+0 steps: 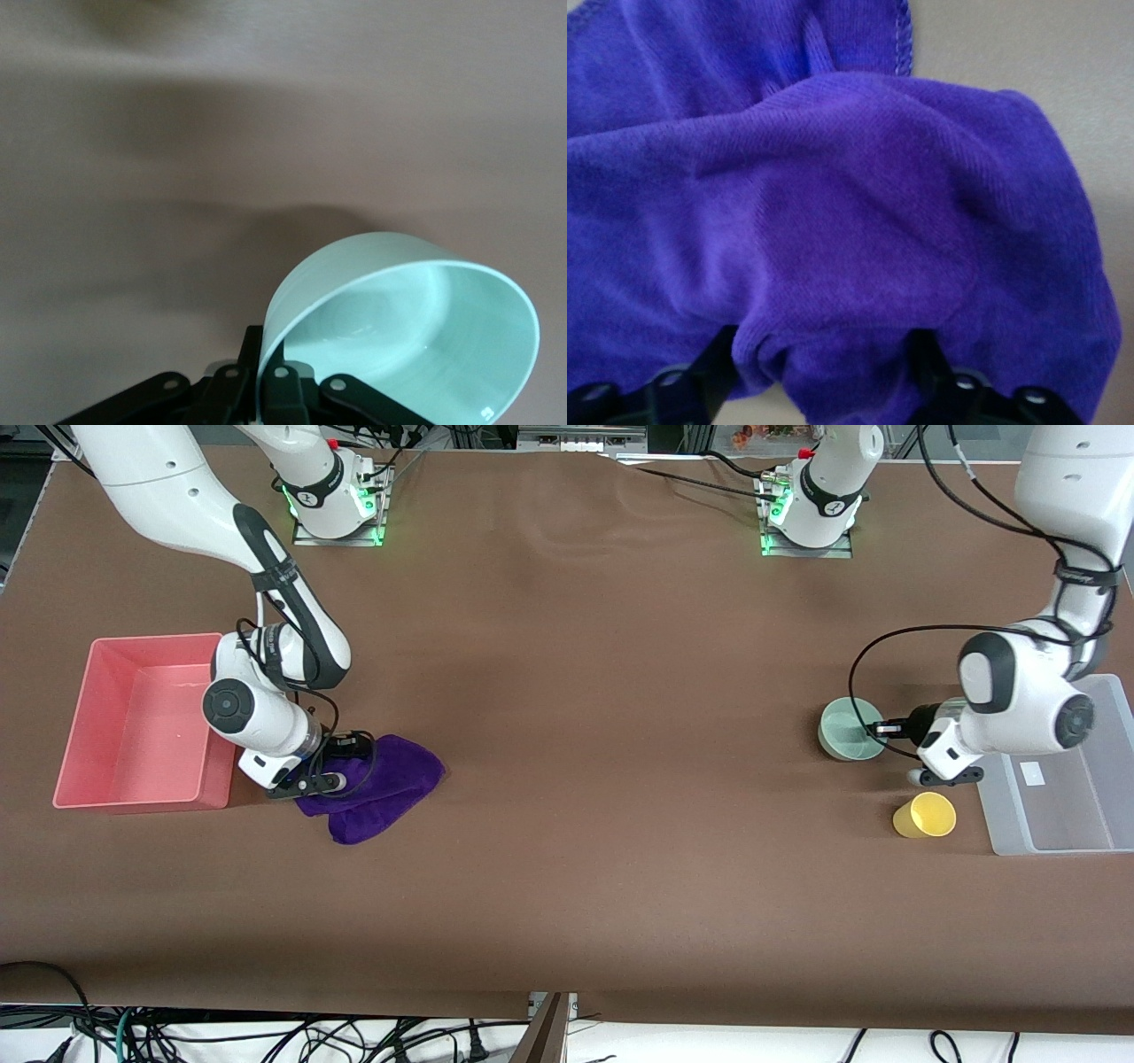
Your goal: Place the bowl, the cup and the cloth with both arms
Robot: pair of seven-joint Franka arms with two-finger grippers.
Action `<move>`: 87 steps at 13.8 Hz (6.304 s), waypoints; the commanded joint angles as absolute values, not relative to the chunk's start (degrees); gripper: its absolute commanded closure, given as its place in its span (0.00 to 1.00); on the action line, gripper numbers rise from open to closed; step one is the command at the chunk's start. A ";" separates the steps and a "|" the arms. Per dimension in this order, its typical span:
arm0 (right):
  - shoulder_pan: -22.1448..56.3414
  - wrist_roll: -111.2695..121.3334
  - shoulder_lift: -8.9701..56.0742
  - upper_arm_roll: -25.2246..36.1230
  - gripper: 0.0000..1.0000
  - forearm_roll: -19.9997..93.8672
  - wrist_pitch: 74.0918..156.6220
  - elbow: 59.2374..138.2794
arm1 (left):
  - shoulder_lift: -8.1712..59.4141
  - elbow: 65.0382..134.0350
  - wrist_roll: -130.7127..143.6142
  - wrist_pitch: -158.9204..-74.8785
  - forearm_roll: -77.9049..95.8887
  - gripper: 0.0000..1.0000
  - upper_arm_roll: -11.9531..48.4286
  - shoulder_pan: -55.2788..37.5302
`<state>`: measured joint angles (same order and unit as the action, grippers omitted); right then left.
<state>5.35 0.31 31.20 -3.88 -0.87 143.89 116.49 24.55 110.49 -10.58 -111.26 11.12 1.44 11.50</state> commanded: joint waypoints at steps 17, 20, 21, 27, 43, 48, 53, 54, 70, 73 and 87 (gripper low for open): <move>2.90 24.91 18.46 10.86 1.00 -1.14 74.27 76.99 | 42.45 82.18 -40.52 -120.76 -10.55 0.89 0.35 33.58; 1.50 37.41 18.90 19.67 1.00 -1.32 76.02 80.75 | 41.49 82.09 -40.43 -118.93 -10.46 0.00 0.88 33.57; 0.97 38.75 18.90 21.17 1.00 -1.41 77.94 83.64 | 40.09 81.83 -40.43 -117.00 -10.55 0.00 0.97 33.05; 0.44 40.25 19.42 26.28 1.00 -1.41 87.45 99.13 | 31.38 80.51 -40.25 -109.95 -11.25 0.00 9.65 28.58; 0.62 11.95 11.26 0.00 0.00 -0.79 81.99 76.29 | 42.63 81.12 -29.97 -113.91 -4.22 1.00 12.13 22.76; 0.62 11.52 9.93 -1.13 0.00 -6.68 83.68 76.82 | 38.16 80.42 -29.88 -108.93 -4.31 1.00 12.39 22.76; 0.79 -0.62 10.10 -2.46 0.00 -1.42 80.07 76.82 | 29.37 78.84 -30.94 -92.67 -12.26 1.00 11.69 23.38; 0.53 -0.35 10.37 -2.46 0.00 -1.84 79.37 76.56 | 29.27 78.75 -31.98 -92.46 -17.96 1.00 11.60 23.81; 0.44 1.32 10.99 -2.37 0.00 -2.11 80.42 75.85 | 35.44 80.24 -41.84 -104.87 -22.68 0.00 12.65 36.56; 0.35 1.14 11.07 -2.37 0.00 -2.11 80.51 75.85 | 29.38 79.54 -40.43 -96.27 -22.59 0.00 20.19 36.56; 0.35 1.41 11.34 -1.85 0.00 -2.02 81.65 75.85 | 15.31 80.57 -25.50 -80.75 -5.31 0.00 11.93 13.23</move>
<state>0.83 0.65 11.27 -1.72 -2.86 81.58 76.40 21.17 75.25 -27.03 -79.22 -9.52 22.49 22.31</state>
